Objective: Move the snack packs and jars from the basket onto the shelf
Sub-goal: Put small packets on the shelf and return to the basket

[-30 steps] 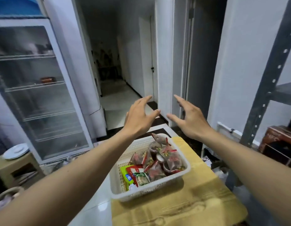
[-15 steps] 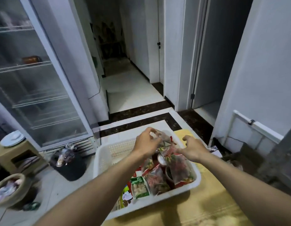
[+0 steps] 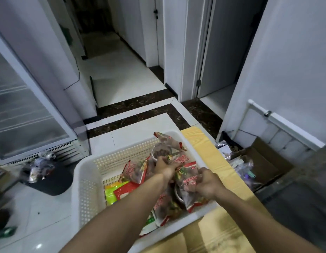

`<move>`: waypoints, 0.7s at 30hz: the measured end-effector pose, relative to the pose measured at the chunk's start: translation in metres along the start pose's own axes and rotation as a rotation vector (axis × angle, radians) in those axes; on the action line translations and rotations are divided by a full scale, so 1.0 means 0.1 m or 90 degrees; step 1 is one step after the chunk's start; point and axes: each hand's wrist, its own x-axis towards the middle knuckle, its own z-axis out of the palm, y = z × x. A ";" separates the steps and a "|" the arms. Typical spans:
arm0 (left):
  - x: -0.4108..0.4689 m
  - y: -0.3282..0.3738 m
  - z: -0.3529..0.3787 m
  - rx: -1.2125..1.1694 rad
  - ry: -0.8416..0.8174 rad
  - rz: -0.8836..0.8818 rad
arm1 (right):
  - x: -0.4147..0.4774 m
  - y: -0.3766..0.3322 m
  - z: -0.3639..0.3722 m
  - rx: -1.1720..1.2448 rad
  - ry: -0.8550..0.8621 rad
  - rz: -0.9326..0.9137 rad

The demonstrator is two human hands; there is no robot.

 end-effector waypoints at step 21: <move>-0.40 -0.09 -0.42 -0.151 0.078 0.178 | -0.46 -0.03 -0.43 0.249 0.105 -0.157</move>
